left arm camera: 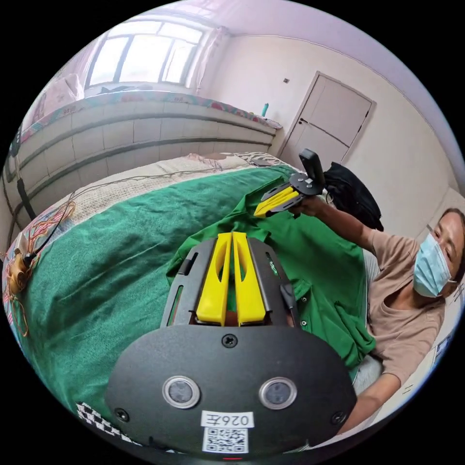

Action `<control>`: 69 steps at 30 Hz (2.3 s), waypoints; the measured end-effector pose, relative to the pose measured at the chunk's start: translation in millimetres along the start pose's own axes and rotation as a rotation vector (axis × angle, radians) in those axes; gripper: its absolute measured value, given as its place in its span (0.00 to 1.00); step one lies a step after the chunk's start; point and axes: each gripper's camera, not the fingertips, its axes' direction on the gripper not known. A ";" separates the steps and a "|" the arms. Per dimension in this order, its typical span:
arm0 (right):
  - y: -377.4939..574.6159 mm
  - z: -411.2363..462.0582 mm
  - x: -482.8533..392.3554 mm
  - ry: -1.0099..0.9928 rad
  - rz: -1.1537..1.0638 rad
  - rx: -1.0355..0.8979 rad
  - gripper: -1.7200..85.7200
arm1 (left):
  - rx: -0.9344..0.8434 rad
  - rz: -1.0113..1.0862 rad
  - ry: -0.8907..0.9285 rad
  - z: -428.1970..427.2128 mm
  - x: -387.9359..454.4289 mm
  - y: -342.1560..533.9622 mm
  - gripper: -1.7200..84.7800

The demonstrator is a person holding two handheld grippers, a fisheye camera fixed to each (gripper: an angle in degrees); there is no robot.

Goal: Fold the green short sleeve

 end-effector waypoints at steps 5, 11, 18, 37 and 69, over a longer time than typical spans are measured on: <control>-33.4 -0.1 5.2 -0.022 0.051 0.035 0.01 | -0.217 -0.117 -0.071 35.7 -13.4 -10.1 0.01; -51.4 3.0 -10.4 -0.017 -0.009 0.005 0.01 | -0.179 -0.262 -0.063 26.3 -29.3 14.5 0.01; -43.9 2.9 -19.6 -0.095 -0.103 -0.126 0.00 | -0.110 -0.443 -0.223 19.7 -49.9 5.7 0.01; -13.8 -118.4 11.4 -0.019 0.019 -0.003 0.00 | -0.046 -0.073 -0.159 -11.1 125.3 -7.8 0.01; 254.3 -475.4 -259.6 0.030 0.092 0.226 0.01 | 0.257 -0.129 -0.271 -195.5 552.1 268.6 0.06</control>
